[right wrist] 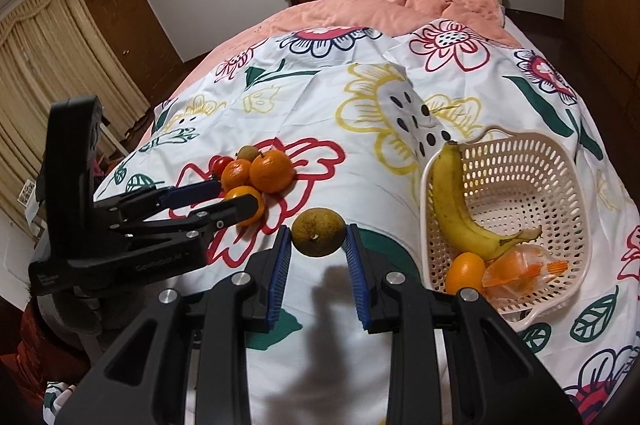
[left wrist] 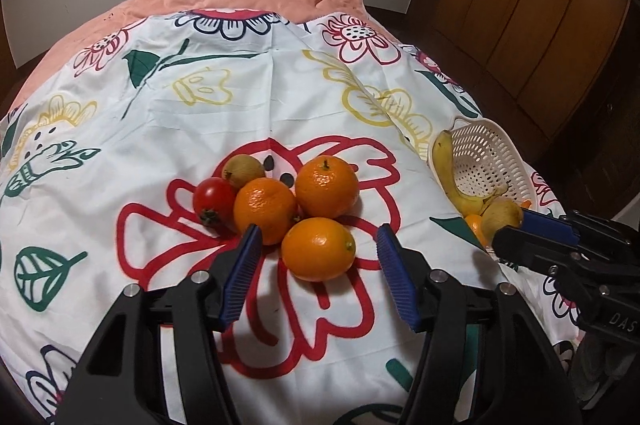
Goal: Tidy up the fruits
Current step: 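Grasp the orange with the left tool while the right tool lifts the brown fruit, then drop the brown fruit into the basket with the right tool while the left tool carries the orange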
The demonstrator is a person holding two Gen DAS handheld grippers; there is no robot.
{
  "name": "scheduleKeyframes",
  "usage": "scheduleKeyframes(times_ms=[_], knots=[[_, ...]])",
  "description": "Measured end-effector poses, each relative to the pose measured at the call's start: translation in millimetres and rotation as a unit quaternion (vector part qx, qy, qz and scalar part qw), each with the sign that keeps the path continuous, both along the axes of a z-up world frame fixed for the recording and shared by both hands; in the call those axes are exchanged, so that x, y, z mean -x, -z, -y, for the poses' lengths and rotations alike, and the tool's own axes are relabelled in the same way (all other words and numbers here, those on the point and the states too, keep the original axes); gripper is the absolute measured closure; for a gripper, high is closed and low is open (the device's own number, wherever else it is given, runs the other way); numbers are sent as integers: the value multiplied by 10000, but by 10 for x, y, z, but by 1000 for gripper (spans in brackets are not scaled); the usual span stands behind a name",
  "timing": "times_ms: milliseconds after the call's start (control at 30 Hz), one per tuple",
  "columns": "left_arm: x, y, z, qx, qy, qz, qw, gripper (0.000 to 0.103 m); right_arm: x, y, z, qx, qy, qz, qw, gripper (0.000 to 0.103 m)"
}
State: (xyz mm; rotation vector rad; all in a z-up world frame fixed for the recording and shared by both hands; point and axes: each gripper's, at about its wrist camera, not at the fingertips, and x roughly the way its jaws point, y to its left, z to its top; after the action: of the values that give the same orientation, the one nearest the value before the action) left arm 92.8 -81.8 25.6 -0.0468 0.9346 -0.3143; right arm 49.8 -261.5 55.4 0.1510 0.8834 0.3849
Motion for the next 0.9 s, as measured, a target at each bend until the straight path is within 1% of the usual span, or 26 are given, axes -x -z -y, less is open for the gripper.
scheduleKeyframes(times_ms=[100, 200, 267, 333, 600, 900], knots=[[-29, 4, 19, -36, -5, 36, 10000, 48, 1, -13, 73, -58, 100, 27, 9999, 75], [-29, 6, 18, -70, -31, 54, 10000, 54, 0, -20, 155, -118, 193, 45, 9997, 75], [-26, 5, 11, -96, -59, 64, 9999, 60, 0, -24, 217, -199, 268, 42, 9994, 75], [-25, 12, -13, 34, -23, 0, 10000, 64, -1, -28, 273, -249, 340, 45, 9991, 75], [8, 16, -11, 29, -106, -1, 9999, 64, 16, -67, 410, -314, 518, 119, 9981, 75], [63, 62, 18, -18, -166, -105, 9998, 60, 12, -45, 502, -405, 604, 132, 9973, 75]])
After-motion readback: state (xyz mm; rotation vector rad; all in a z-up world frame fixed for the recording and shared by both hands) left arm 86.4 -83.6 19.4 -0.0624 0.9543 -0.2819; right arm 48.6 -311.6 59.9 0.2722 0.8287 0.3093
